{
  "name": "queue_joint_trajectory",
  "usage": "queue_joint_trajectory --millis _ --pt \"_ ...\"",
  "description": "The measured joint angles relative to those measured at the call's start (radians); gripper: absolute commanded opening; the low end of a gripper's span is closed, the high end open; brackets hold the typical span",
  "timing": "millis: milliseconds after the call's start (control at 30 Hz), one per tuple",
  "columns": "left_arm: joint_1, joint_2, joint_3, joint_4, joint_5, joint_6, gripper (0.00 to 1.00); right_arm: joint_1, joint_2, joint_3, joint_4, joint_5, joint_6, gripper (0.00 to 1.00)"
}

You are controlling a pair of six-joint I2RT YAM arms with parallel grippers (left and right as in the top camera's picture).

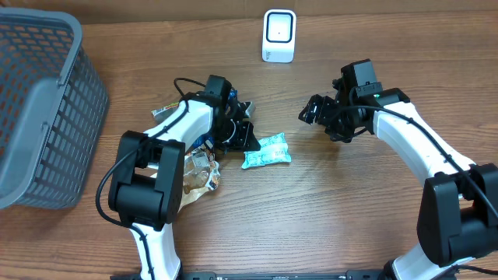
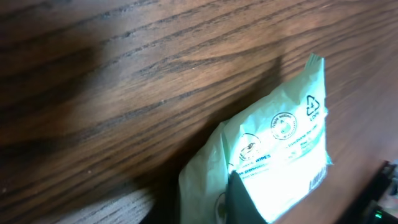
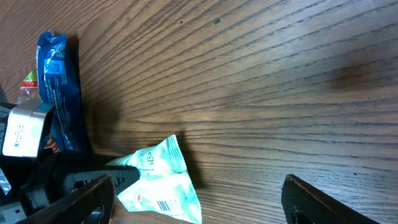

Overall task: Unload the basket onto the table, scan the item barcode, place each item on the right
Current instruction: 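Grasp the mint-green packet on the table with the left gripper, then lift the packet and bring it to the white barcode scanner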

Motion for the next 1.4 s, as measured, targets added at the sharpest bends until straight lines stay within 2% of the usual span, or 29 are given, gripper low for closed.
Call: queue_joint_trajectory --millis 133,300,400,533,700,867,1067,1133,1200,1400 --pt "0.022 0.006 0.005 -0.024 0.025 0.0 0.04 0.0 0.0 0.0 0.002 0.0 -0.003 0.86" --pt "0.086 0.006 0.076 -0.145 0.02 0.016 0.04 0.0 0.0 0.0 0.003 0.0 -0.006 0.86" --pt "0.135 -0.009 0.193 -0.217 0.017 0.06 0.04 0.0 0.0 0.0 0.008 0.0 -0.008 0.86" --pt "0.173 -0.092 0.401 -0.321 0.024 0.177 0.04 0.0 0.0 0.0 0.019 0.001 -0.008 0.87" --pt "0.168 -0.182 0.624 -0.414 0.14 0.306 0.04 0.0 0.0 0.0 0.025 0.001 -0.009 0.87" --pt "0.169 -0.201 0.684 -0.432 0.246 0.354 0.04 0.0 0.0 0.0 0.025 0.002 -0.011 0.87" --pt "0.168 -0.195 0.684 -0.385 0.269 0.362 0.05 0.0 0.0 0.0 0.025 0.002 -0.011 0.87" --pt "0.161 -0.195 0.684 -0.327 0.207 0.348 0.04 0.0 0.0 0.0 0.025 0.002 -0.011 0.87" --pt "0.148 -0.195 0.684 -0.266 0.08 0.324 0.04 0.0 0.0 0.0 0.025 0.002 -0.011 0.87" --pt "0.039 -0.185 0.684 -0.066 -0.432 0.289 0.04 0.0 0.0 0.0 0.025 0.003 -0.011 0.87"
